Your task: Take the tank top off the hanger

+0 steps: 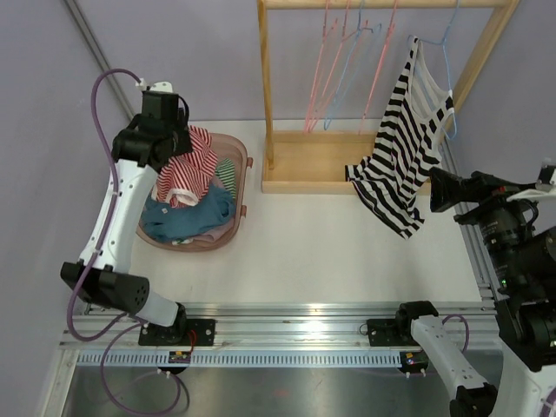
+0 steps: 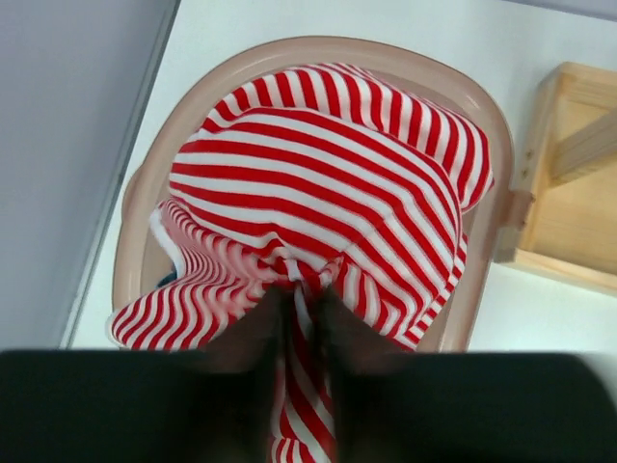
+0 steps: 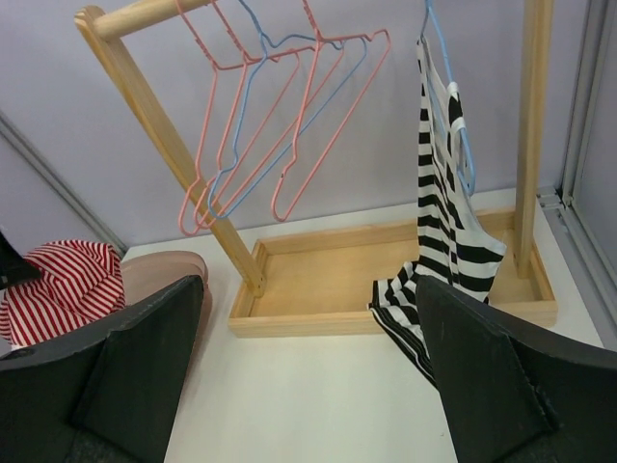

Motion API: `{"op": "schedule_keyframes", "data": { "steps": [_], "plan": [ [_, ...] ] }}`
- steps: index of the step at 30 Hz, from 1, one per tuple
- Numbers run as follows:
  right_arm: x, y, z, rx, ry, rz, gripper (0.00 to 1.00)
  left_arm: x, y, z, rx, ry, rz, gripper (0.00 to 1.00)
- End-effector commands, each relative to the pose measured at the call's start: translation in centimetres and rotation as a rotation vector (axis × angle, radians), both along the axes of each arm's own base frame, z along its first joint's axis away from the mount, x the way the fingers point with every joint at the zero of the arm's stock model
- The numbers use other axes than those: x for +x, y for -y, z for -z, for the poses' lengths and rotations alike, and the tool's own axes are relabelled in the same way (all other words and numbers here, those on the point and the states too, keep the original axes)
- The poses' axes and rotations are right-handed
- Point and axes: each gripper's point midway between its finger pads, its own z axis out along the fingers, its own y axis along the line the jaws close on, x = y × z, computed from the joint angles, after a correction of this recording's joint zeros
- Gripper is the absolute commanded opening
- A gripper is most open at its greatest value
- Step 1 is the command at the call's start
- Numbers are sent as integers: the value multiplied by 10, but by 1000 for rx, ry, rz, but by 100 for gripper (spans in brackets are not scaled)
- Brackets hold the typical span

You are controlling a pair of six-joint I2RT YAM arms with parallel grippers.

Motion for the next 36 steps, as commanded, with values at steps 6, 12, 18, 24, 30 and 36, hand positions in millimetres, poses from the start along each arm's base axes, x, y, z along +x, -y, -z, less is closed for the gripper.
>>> {"op": "schedule_keyframes", "data": {
  "steps": [6, 12, 18, 24, 30, 36],
  "plan": [
    [60, 1, 16, -2, -129, 47, 100, 29, 0, -2, -91, -31, 82, 99],
    [103, 23, 17, -73, -220, 183, 100, -17, 13, -32, -119, 73, 147, 99],
    [134, 37, 13, -104, -234, 279, 99, -70, 44, -39, -179, 158, 296, 99],
    [161, 34, 1, -178, -207, 262, 100, -110, 53, -31, -226, 235, 371, 99],
    [192, 42, -11, -257, -223, 317, 99, -131, 65, 9, -277, 246, 458, 99],
    [224, 46, -16, -370, -258, 318, 90, -136, 71, 42, -291, 212, 500, 99]
  ]
}}
